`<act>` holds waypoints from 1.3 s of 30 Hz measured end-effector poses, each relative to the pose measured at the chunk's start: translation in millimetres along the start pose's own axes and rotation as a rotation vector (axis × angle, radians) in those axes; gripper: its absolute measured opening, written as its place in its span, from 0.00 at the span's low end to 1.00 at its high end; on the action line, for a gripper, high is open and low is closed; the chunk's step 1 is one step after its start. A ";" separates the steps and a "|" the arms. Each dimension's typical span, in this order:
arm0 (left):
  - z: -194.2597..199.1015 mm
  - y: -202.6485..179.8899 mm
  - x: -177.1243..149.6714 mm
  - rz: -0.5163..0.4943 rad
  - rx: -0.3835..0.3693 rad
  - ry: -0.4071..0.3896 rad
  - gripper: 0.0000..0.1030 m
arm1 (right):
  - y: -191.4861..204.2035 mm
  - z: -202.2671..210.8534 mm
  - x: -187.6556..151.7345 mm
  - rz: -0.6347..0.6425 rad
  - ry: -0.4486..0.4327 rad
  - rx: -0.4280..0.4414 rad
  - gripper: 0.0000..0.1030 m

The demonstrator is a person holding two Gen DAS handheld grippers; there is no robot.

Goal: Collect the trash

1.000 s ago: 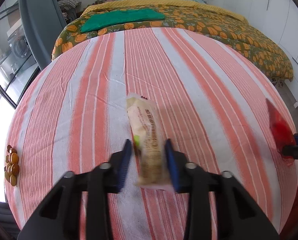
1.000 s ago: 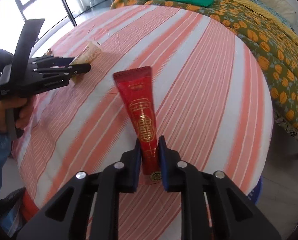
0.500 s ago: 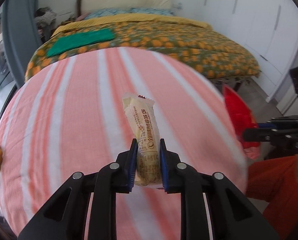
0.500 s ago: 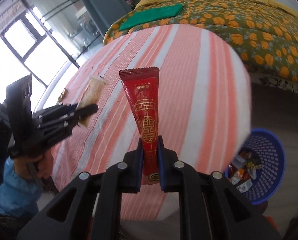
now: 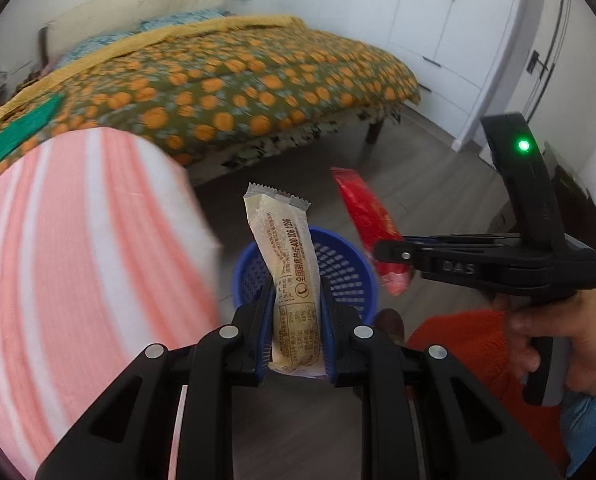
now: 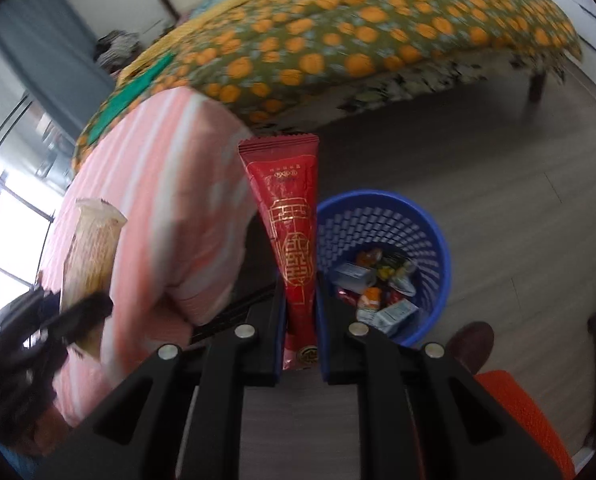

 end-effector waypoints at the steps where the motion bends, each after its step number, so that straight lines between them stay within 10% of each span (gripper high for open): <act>1: -16.5 -9.7 2.2 -0.010 0.003 0.014 0.19 | -11.7 -7.3 1.0 -0.013 0.006 -0.007 0.12; 14: -184.6 -13.2 4.6 0.051 0.027 0.143 0.23 | -117.3 -106.4 4.9 -0.212 0.136 0.053 0.15; 17: -195.4 -5.3 0.3 0.072 0.032 0.157 0.51 | -133.3 -122.0 1.5 -0.249 0.141 0.044 0.33; 22: -168.5 -13.9 -1.2 0.060 0.043 0.091 0.81 | -143.6 -109.4 -3.1 -0.288 0.107 0.013 0.38; 24: -143.7 -20.0 -2.2 0.061 0.051 0.041 0.87 | -141.0 -92.7 -1.2 -0.283 0.066 -0.011 0.84; 25: -131.2 -22.4 -3.0 0.065 0.052 0.018 0.89 | -136.8 -75.9 -0.9 -0.272 0.026 -0.026 0.90; 30: -61.2 -26.0 -9.4 0.096 0.080 -0.110 0.95 | -110.6 -21.3 -8.4 -0.218 -0.068 -0.074 0.96; 39: -3.1 -28.9 -26.9 0.074 0.112 -0.076 0.95 | -54.7 66.4 -60.2 -0.124 -0.223 -0.219 0.96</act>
Point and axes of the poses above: each gripper's, at about its wrist camera, not at the fingertips, and z roughly against the way its jaws point, y to its left, x to its top, the point moved 5 cm from there along -z, roughly the way its jaws point, and after that the axes turned 3 degrees about z, right-handed, at the moved point
